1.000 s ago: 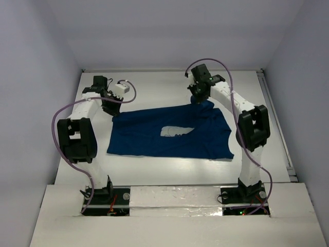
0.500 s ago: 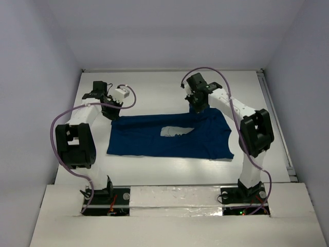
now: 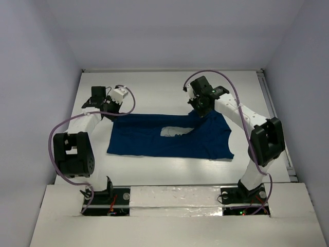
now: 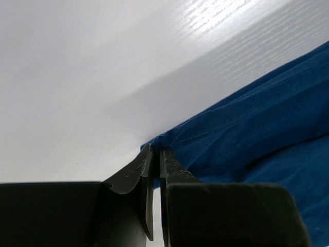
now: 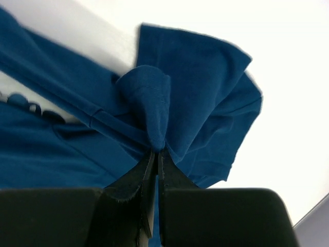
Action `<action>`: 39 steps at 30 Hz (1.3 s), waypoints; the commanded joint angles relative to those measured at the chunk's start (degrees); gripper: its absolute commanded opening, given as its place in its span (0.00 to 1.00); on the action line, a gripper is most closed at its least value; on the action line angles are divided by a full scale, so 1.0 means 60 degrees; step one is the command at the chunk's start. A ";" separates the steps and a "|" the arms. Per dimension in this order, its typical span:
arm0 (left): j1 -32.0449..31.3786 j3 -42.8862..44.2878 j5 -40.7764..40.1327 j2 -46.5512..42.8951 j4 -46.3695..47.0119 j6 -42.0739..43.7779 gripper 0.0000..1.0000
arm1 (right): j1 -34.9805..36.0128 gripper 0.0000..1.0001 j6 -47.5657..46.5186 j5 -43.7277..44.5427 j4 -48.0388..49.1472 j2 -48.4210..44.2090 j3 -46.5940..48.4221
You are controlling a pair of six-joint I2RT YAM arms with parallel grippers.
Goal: Fold and stack the t-shirts
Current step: Fold the other side of the tshirt into a rectangle
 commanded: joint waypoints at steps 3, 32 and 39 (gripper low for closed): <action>0.0058 -0.0271 -0.0234 -0.0968 0.0764 -0.0096 0.00 | 0.0258 0.00 -0.0363 -0.0457 -0.0602 -0.0217 -0.0496; -0.0410 -0.2278 -0.1025 -0.2742 0.0838 0.0313 0.00 | 0.1372 0.00 -0.0890 -0.2581 -0.2756 -0.0524 -0.1199; -0.0704 -0.2892 -0.1084 -0.3020 0.0325 0.0753 0.00 | 0.1460 0.00 -0.0905 -0.2655 -0.2654 -0.0480 -0.1668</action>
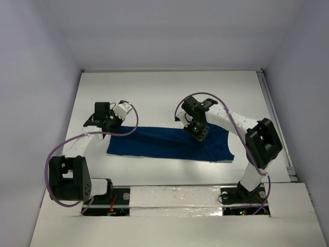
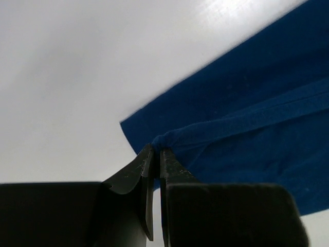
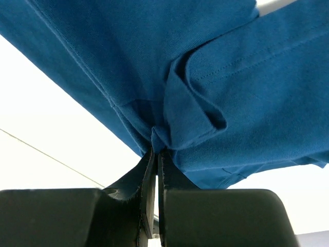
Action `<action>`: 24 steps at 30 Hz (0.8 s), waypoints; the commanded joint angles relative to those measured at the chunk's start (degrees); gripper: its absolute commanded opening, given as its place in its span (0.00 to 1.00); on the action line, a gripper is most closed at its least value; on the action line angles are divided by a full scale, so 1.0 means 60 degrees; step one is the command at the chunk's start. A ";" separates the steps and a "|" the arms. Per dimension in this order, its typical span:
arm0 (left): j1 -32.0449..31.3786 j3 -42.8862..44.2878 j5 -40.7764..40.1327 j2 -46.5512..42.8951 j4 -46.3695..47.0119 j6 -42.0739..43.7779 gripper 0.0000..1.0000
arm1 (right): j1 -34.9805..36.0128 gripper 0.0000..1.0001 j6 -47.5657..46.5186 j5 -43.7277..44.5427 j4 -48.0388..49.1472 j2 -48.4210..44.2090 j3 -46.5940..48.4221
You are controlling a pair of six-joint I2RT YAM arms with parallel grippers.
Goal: Fold and stack the t-shirts
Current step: Fold the other side of the tshirt into a rectangle
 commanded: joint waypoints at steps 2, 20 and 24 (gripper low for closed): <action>-0.0154 -0.0405 -0.0180 -0.0518 -0.0463 0.0466 0.00 | 0.0097 0.03 -0.0118 -0.0240 -0.0282 -0.0331 -0.0244; -0.0755 -0.0699 -0.1237 -0.0431 -0.2264 0.1272 0.22 | 0.0185 0.46 -0.0836 -0.0973 -0.0546 -0.0212 -0.0363; -0.1106 -0.0699 -0.0694 -0.0343 -0.2543 0.1228 0.29 | 0.0185 0.46 -0.0836 -0.0973 -0.0765 -0.0506 0.0091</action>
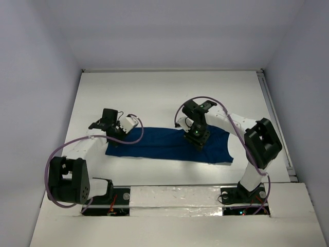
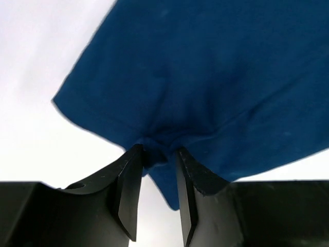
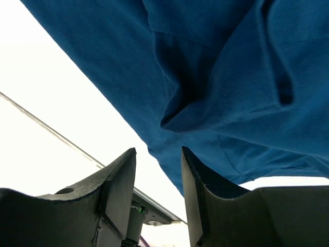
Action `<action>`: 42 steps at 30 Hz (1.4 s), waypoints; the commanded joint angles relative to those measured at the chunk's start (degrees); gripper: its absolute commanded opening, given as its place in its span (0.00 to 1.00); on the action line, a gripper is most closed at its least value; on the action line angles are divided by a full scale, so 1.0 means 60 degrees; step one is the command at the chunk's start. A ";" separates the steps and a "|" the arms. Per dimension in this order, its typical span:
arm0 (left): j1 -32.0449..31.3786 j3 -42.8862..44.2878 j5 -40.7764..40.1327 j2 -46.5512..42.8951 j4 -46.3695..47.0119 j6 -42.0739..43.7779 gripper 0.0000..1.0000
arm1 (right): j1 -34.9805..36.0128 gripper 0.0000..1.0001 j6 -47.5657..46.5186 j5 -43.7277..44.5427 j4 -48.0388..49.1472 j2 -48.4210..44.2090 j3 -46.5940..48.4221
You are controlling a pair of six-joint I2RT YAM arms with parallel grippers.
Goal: Fold and stack the t-shirts
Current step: Fold the other side of the tshirt into a rectangle
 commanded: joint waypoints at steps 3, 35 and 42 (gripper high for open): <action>-0.0445 -0.0069 0.0509 -0.0262 -0.0594 0.0087 0.28 | 0.0109 0.45 -0.0159 0.0146 -0.0347 -0.0853 0.0799; -0.0635 0.1235 0.0348 -0.0424 0.0270 -0.1524 0.21 | -0.1414 0.53 -0.0012 0.4543 0.1719 0.1767 0.3538; -0.0723 0.1250 0.0304 -0.0307 0.0299 -0.1553 0.19 | -0.1415 0.53 -0.0217 0.3723 0.1221 0.2281 0.3847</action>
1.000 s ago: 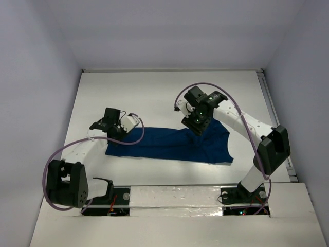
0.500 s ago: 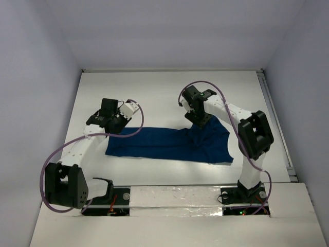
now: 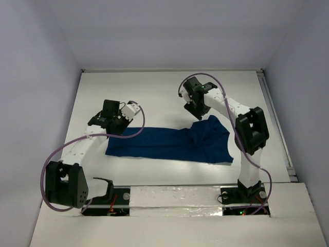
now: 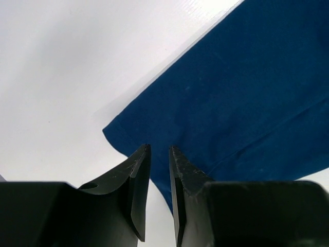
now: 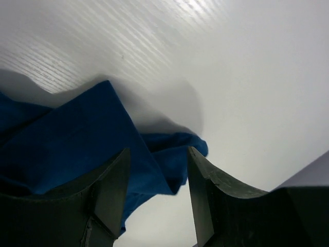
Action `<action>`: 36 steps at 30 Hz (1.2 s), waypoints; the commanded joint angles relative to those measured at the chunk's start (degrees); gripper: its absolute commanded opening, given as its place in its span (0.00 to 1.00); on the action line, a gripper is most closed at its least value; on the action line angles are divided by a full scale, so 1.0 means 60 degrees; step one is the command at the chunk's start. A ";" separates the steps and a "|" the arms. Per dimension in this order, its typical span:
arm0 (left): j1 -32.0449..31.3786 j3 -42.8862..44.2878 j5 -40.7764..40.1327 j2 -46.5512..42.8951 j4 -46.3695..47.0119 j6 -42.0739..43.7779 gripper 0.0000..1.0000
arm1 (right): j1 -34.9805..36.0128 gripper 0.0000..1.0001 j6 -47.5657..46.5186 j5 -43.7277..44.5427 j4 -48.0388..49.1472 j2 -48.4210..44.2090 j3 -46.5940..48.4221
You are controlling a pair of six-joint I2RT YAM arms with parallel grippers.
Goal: Fold and stack the t-shirts
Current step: Fold the other side of the tshirt into a rectangle
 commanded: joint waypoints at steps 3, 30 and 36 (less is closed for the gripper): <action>-0.0045 -0.0025 0.0235 0.0028 0.0135 -0.0198 0.19 | -0.0012 0.53 -0.0305 -0.0742 -0.0241 0.0347 0.0160; -0.0513 -0.0098 0.0206 0.0233 0.0281 -0.0521 0.18 | -0.0012 0.00 -0.0437 -0.1021 -0.0021 0.0113 -0.0661; -0.0602 -0.0230 0.0220 0.0262 0.0311 -0.0623 0.18 | -0.0012 0.00 -0.0320 -0.0859 0.0082 -0.0955 -0.1201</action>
